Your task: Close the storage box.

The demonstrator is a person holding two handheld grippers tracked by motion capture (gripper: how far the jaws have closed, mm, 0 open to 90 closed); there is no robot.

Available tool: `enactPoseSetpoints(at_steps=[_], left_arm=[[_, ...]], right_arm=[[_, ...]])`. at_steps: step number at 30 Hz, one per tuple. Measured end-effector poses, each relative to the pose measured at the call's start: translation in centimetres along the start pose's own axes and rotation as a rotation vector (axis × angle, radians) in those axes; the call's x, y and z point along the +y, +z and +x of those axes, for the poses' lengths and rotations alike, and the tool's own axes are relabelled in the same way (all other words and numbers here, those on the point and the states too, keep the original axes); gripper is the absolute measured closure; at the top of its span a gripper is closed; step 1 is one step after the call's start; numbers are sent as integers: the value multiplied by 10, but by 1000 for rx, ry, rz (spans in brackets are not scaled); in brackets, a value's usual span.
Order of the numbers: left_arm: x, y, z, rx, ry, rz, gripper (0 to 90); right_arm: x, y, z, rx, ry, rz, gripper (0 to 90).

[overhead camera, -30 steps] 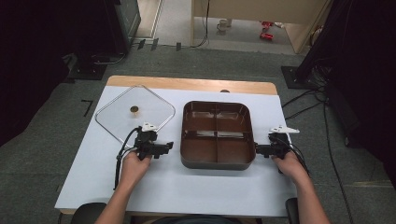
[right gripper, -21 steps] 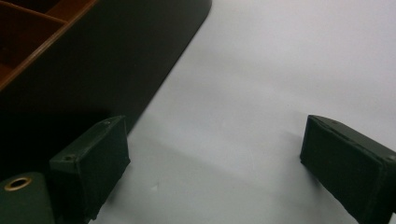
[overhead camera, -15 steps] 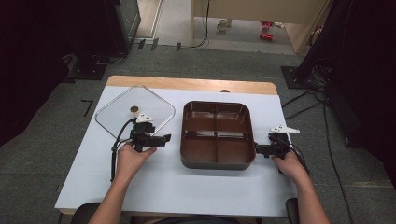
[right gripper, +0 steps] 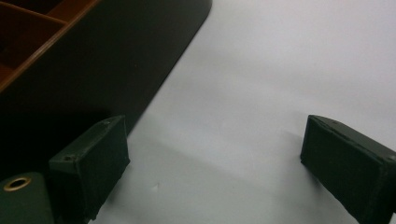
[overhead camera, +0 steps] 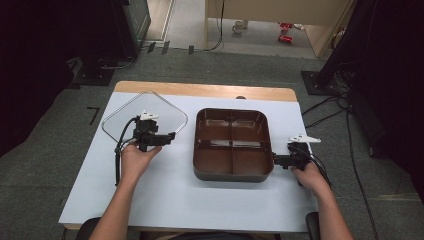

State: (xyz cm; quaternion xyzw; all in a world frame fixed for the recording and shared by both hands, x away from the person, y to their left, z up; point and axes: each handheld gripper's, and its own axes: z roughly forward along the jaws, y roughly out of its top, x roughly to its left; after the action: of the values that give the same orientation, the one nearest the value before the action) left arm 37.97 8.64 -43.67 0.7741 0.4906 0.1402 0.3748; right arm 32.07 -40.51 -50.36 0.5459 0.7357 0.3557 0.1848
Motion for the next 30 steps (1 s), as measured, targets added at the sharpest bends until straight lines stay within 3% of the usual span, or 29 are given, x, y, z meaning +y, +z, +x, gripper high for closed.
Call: enactPoseSetpoints(at_steps=[11,21,27,30], left_arm=[[18,-2,21,33,-22,-24,259],[21,5,42,107,-25,-23,303],[22,9,59,129,-55,-33,324],[20,15,70,140,-99,-36,331]], right_arm=[[0,0,0,0,0,0,72],[0,0,0,-3,-2,-1,73],[0,0,1,-3,-2,0,73],[0,0,1,-4,-2,0,73]])
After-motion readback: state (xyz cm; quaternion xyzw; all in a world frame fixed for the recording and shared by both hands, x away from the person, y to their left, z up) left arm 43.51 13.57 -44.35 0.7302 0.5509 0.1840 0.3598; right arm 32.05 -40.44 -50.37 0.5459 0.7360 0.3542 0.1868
